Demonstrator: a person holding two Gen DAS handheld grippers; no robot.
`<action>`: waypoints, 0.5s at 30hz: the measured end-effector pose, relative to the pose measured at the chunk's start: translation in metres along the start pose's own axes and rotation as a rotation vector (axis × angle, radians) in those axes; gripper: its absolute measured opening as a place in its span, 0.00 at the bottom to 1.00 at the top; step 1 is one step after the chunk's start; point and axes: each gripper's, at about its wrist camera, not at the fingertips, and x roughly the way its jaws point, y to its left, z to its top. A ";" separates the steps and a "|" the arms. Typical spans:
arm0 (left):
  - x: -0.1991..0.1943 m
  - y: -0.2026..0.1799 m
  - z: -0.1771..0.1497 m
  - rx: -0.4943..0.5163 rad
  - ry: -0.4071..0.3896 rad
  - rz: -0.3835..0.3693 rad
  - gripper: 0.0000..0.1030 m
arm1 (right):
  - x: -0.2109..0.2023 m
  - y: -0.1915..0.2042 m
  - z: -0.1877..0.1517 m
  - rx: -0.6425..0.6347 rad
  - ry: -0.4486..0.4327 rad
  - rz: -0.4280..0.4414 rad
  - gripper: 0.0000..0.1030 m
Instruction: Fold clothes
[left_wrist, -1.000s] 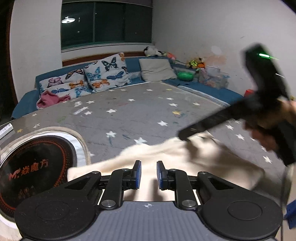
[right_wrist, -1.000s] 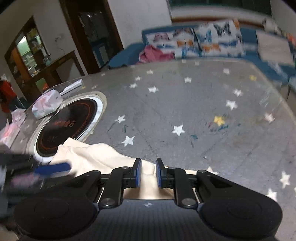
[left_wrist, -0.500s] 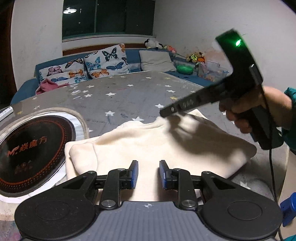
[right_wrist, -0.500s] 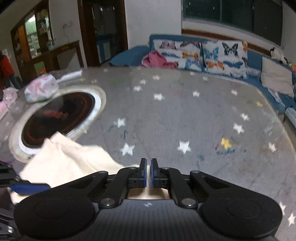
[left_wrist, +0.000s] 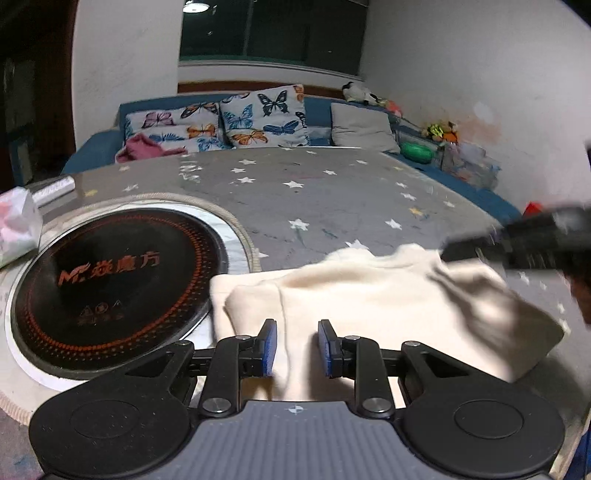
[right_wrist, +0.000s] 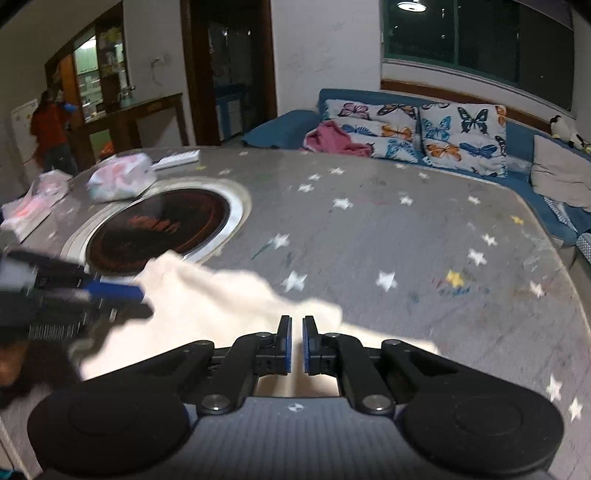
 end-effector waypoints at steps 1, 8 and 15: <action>0.000 -0.001 0.003 0.000 -0.005 -0.001 0.25 | -0.001 0.001 -0.002 -0.004 0.002 -0.001 0.05; 0.020 -0.015 0.024 0.026 -0.021 -0.025 0.24 | 0.014 0.000 -0.002 0.032 -0.002 -0.003 0.05; 0.049 -0.003 0.031 0.007 0.013 0.023 0.26 | 0.020 -0.003 -0.009 0.042 0.008 -0.019 0.05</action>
